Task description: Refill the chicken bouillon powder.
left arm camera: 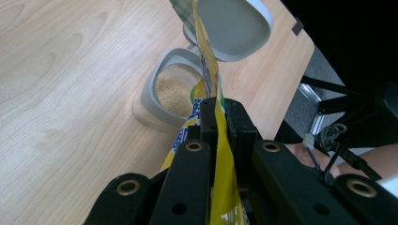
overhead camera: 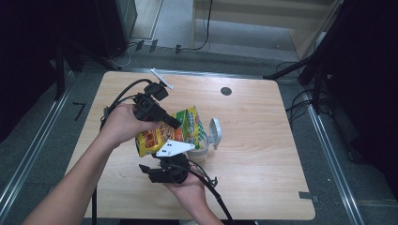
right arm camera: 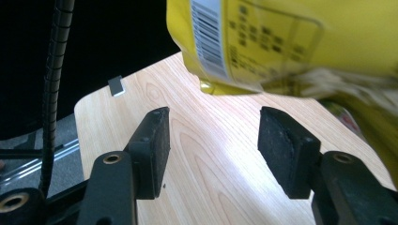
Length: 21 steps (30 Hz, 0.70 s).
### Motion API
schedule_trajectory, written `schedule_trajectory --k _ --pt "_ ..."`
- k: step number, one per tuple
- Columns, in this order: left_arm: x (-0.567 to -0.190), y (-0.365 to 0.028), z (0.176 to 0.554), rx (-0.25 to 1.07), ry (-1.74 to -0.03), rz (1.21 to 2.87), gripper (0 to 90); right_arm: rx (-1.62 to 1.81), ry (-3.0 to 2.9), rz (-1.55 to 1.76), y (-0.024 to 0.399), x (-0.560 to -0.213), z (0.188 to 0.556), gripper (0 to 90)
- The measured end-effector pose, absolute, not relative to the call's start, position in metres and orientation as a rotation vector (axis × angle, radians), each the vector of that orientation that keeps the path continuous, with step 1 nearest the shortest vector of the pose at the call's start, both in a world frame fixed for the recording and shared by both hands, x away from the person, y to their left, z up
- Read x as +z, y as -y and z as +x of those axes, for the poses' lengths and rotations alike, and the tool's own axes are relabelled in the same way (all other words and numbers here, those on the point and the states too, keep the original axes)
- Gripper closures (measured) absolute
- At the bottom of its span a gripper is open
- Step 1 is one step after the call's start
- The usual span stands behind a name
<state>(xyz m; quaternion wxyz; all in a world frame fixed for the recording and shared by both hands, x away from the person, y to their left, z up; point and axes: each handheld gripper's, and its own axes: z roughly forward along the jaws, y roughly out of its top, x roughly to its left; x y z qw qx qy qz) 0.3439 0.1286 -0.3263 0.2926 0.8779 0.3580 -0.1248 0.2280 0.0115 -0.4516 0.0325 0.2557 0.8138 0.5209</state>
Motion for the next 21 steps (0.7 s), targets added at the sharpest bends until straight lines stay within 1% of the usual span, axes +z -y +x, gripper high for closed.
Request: schedule_trajectory --k 11,21 --pt "-0.33 -0.141 0.337 -0.313 -0.924 2.308 88.4 1.605 -2.48 0.804 0.009 -0.451 0.229 44.6" --pt "-0.338 -0.154 0.328 -0.308 -0.912 2.282 87.1 1.593 -2.509 0.765 0.009 -0.455 0.232 46.1"
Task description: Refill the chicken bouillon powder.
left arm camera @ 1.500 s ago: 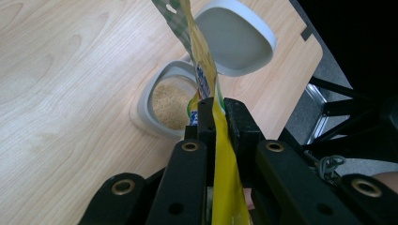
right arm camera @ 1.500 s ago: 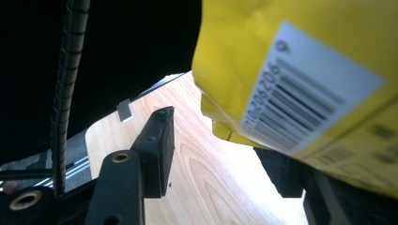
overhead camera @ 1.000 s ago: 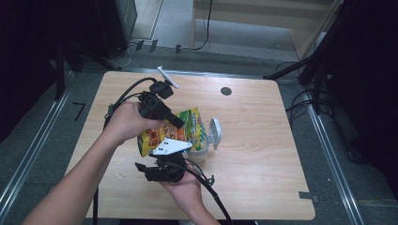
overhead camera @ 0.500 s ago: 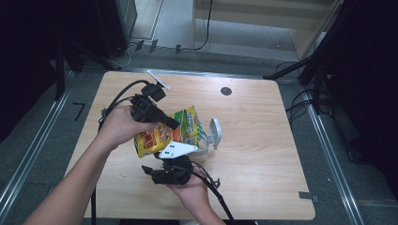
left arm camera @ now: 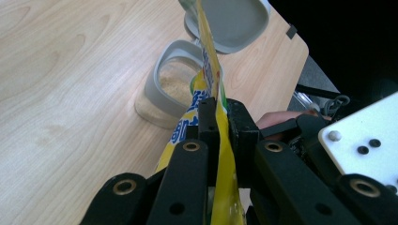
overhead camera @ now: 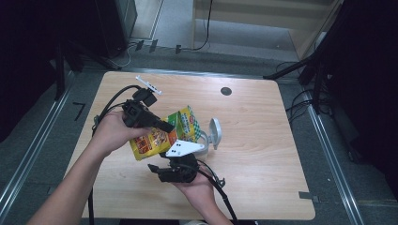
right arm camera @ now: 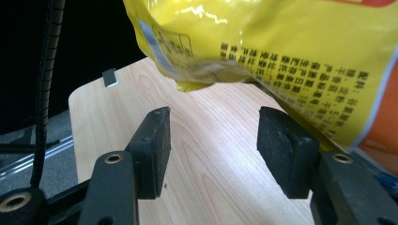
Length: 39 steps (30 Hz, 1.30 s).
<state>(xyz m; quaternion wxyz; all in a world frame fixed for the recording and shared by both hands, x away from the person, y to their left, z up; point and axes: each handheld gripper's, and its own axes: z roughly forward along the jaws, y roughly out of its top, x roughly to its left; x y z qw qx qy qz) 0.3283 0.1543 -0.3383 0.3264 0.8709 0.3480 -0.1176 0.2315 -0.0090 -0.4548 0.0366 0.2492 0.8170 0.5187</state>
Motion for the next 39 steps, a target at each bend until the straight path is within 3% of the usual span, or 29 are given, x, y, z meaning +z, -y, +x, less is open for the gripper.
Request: schedule_trajectory --k 10,17,39 --pt "-0.356 -0.164 0.322 -0.342 -0.908 2.256 83.2 1.525 -2.564 0.695 0.002 -0.459 0.23 46.7" --pt "-0.359 -0.171 0.318 -0.307 -0.891 2.242 87.6 1.519 -2.58 0.666 0.003 -0.462 0.228 46.3" --pt "-0.371 -0.195 0.303 -0.225 -0.848 2.1 89.5 1.528 -2.559 0.662 0.057 -0.453 0.224 48.1"
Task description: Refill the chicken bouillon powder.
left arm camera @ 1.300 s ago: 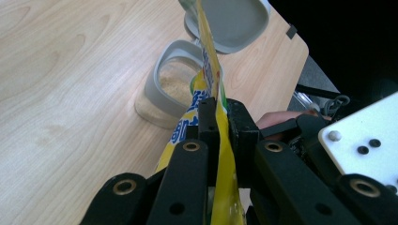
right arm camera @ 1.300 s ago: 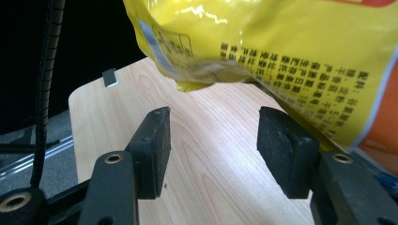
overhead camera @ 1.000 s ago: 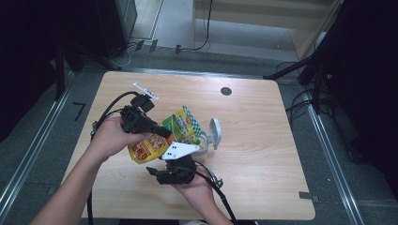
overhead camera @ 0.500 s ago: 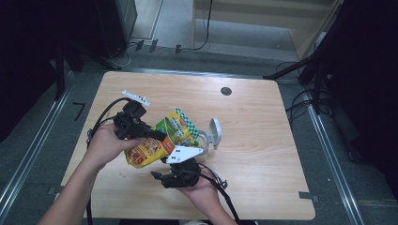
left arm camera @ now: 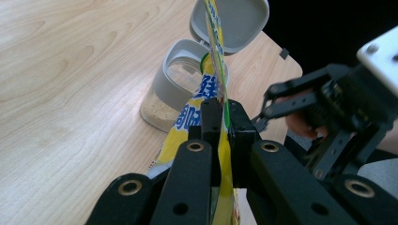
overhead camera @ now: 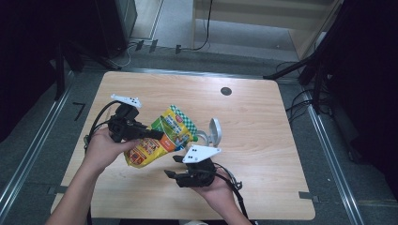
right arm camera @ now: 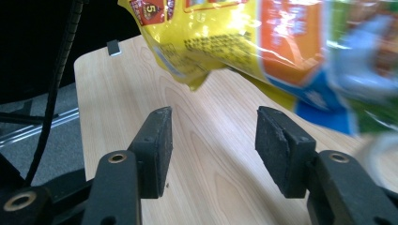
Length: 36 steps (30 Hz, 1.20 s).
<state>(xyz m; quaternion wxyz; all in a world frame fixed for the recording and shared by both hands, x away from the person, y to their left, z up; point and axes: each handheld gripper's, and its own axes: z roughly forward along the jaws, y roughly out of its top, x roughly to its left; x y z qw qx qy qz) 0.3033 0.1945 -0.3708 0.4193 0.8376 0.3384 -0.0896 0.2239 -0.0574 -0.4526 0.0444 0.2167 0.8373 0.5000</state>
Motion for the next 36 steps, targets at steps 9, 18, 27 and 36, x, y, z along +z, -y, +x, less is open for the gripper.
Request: schedule_trajectory --k 9,18,27,36 --pt "-0.375 -0.205 0.303 -0.232 -0.861 2.034 89.6 1.573 -2.51 0.715 0.094 -0.447 0.227 50.5" --pt "-0.379 -0.211 0.303 -0.209 -0.854 2.037 89.5 1.577 -2.485 0.753 0.12 -0.444 0.23 55.4" --pt "-0.387 -0.214 0.308 -0.214 -0.876 2.01 89.4 1.565 -2.461 0.811 0.142 -0.445 0.227 56.2" --pt "-0.399 -0.219 0.323 -0.199 -0.897 1.962 89.5 1.518 -2.455 0.847 0.156 -0.449 0.223 54.1"
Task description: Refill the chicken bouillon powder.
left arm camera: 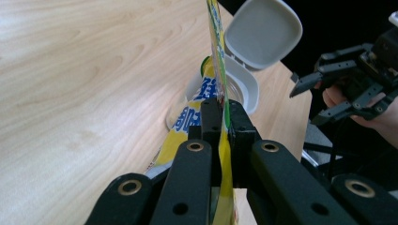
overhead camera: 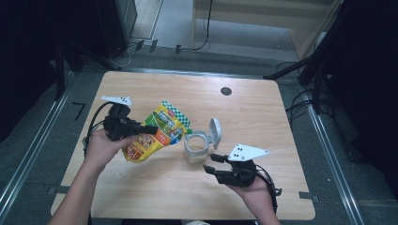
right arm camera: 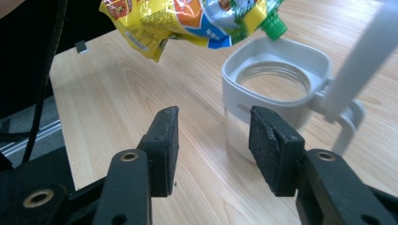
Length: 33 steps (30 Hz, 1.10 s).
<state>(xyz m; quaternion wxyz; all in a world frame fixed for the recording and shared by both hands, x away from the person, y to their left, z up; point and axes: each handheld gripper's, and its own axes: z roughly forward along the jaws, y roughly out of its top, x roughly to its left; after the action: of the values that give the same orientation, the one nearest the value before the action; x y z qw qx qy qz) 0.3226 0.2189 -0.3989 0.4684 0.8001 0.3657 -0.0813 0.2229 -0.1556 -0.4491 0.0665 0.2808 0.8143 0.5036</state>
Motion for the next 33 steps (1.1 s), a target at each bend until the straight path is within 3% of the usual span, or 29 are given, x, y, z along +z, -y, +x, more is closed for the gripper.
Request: schedule_trajectory --k 14,33 --pt "-0.409 -0.215 0.35 -0.11 -0.915 1.934 89.6 1.504 -2.436 0.925 0.176 -0.455 0.222 54.6" --pt "-0.431 -0.214 0.345 -0.02 -0.899 1.926 89.6 1.495 -2.443 0.929 0.172 -0.458 0.225 55.3"
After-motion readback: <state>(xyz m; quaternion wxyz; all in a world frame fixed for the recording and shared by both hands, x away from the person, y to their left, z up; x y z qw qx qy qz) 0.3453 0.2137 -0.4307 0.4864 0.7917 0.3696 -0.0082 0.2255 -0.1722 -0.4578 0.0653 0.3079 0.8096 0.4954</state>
